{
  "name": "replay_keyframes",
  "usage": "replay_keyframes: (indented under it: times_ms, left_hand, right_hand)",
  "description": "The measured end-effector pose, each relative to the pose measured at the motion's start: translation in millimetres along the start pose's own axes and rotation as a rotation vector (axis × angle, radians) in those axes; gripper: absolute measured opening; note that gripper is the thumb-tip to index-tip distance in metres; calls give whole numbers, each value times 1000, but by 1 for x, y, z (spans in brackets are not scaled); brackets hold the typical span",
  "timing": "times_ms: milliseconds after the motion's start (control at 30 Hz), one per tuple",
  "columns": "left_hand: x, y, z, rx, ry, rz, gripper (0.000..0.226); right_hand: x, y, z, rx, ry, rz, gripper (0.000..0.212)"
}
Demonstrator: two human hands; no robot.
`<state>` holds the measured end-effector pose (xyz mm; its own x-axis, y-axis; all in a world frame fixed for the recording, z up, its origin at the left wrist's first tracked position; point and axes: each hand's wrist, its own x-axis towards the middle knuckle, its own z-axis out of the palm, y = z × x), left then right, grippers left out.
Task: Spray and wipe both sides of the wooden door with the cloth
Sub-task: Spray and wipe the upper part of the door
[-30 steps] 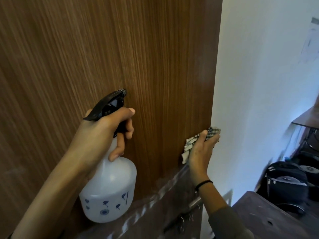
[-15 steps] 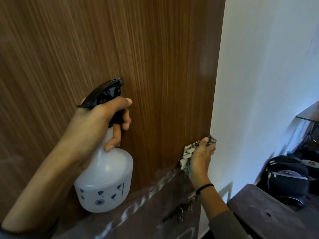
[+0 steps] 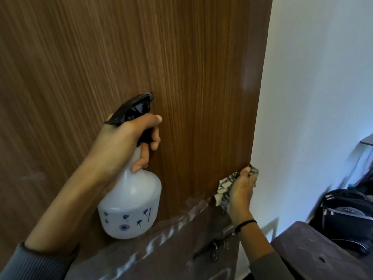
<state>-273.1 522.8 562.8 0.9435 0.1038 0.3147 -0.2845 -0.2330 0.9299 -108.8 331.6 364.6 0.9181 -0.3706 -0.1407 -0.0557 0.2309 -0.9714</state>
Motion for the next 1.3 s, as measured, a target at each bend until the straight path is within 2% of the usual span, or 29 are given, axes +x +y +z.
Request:
replay_keyframes:
  times_ms: [200, 400, 500, 600, 667, 800, 867, 967, 1033, 1100, 1233, 1300]
  left_hand:
    - [-16, 8, 12, 3, 60, 85, 37]
    - [-9, 3, 5, -30, 15, 67, 41]
    - [-7, -3, 4, -32, 14, 95, 41]
    - [3, -11, -5, -39, -45, 61, 43]
    - [7, -14, -8, -11, -40, 45, 44]
    - [8, -17, -6, -20, -36, 31, 44]
    - [10, -17, -6, -18, -24, 25, 43]
    - [11, -16, -5, -7, -29, 16, 42]
    - [9, -17, -4, -7, -14, 29, 42]
    - [8, -18, -4, -6, 0, 39, 42]
    - [4, -11, 0, -8, -17, 27, 43]
    - [-3, -5, 5, -6, 16, 60, 43]
  right_hand:
    - [-37, 16, 9, -24, -114, -99, 84]
    - [-19, 0, 5, -8, -26, -79, 63]
    - [-53, -5, 10, -133, -123, -267, 65]
    - [-57, -12, 6, -146, -239, -453, 67]
    - [-38, -22, 2, -123, -215, -541, 59]
    - [-17, -40, 5, -58, -166, -550, 61]
    - [-43, -46, 14, -117, -253, -740, 63]
    - [-62, -47, 25, -235, -435, -1162, 66]
    - [-45, -52, 26, -324, -464, -1304, 64]
    - [-30, -61, 27, -269, -412, -1299, 64]
    - [-42, -89, 43, -78, -242, -1031, 60]
    - [-59, -93, 48, -80, -253, -1048, 59]
